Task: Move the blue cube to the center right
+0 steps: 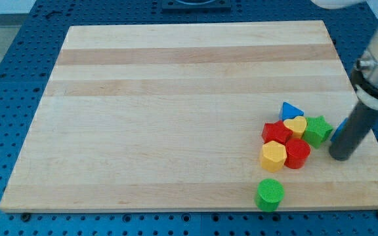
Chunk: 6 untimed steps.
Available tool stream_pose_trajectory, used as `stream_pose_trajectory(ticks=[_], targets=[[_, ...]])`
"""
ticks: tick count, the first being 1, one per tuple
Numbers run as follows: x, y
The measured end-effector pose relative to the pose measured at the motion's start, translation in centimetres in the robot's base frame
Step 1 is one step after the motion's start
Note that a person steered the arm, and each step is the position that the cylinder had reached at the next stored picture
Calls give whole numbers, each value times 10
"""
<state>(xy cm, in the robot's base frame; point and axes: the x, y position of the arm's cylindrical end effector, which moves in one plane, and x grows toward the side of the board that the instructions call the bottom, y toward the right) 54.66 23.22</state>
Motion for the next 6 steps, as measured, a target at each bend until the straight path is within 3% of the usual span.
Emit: stream_pose_trajectory(ticks=[2,4,6], targets=[[8,19],[-25,21],[-101,-12]])
